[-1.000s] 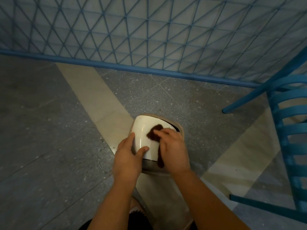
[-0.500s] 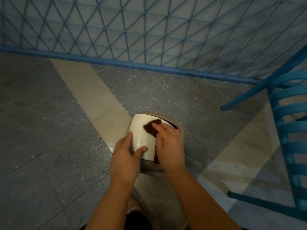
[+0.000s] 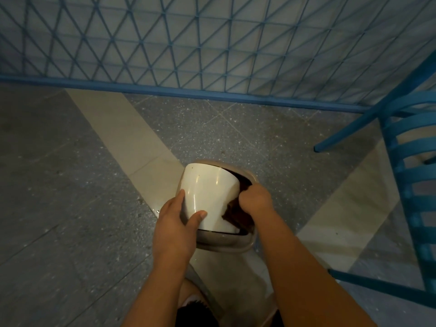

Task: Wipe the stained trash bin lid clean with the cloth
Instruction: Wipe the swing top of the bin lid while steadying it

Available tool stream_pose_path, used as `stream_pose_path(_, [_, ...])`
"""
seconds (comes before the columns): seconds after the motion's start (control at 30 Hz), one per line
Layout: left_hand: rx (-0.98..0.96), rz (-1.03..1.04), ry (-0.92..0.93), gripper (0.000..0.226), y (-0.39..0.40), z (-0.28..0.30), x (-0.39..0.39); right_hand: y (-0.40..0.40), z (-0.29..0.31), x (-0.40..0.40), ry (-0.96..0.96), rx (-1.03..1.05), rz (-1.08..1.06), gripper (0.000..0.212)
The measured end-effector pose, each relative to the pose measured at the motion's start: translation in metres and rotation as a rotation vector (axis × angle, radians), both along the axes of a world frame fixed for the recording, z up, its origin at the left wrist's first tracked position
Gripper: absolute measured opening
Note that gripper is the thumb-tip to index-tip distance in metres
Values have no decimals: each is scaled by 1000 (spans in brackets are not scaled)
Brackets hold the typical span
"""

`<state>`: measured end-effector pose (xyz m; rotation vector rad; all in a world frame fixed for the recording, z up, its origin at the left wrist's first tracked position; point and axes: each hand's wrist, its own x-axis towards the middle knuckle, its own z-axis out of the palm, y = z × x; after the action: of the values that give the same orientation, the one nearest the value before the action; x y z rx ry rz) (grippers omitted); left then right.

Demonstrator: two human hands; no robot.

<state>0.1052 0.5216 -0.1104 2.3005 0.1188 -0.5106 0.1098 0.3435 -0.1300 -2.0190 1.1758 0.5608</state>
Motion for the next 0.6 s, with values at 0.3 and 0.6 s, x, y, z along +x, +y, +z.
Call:
stream_pose_path(0.3, [29,12,-18,69,-4,1,-2,46,7,-41,-668,-239,178,37])
stream_pose_path(0.6, [35,3,-8,70,-4,4,-1,14,-9,-27,-169,3,-133,25])
